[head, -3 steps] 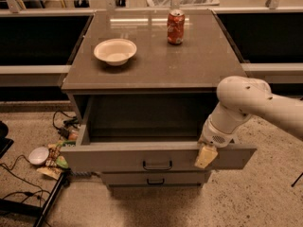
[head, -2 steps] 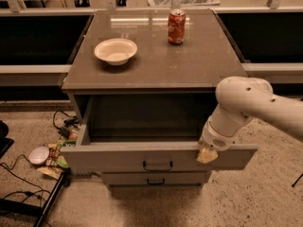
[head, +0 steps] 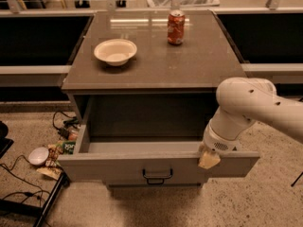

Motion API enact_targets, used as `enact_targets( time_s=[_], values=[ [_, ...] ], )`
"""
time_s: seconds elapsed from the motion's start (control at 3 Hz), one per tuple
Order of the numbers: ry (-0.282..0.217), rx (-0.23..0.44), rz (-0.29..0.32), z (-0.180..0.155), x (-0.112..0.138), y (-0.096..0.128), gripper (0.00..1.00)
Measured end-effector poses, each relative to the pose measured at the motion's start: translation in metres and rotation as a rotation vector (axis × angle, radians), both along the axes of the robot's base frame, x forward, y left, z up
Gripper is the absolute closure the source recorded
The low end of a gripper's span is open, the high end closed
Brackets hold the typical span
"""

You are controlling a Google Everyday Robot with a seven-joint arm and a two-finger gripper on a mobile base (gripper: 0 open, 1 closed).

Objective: Open top drawer

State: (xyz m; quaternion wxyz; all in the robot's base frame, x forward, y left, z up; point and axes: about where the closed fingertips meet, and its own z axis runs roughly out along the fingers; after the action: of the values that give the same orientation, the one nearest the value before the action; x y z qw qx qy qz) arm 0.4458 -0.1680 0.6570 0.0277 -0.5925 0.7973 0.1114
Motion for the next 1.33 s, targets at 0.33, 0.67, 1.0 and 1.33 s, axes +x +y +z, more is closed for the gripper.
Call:
enact_targets(
  time_s=[0.33, 0.67, 1.0, 1.33],
  values=[
    [0.0, 0.0, 0.0, -0.001, 0.0, 0.0, 1.0],
    [0.02, -0.018, 0.017, 0.009, -0.022, 0.0, 1.0],
    [0.02, -0.018, 0.017, 0.008, -0.022, 0.0, 1.0],
    [0.044, -0.029, 0.04, 0.017, -0.042, 0.001, 1.0]
  ],
)
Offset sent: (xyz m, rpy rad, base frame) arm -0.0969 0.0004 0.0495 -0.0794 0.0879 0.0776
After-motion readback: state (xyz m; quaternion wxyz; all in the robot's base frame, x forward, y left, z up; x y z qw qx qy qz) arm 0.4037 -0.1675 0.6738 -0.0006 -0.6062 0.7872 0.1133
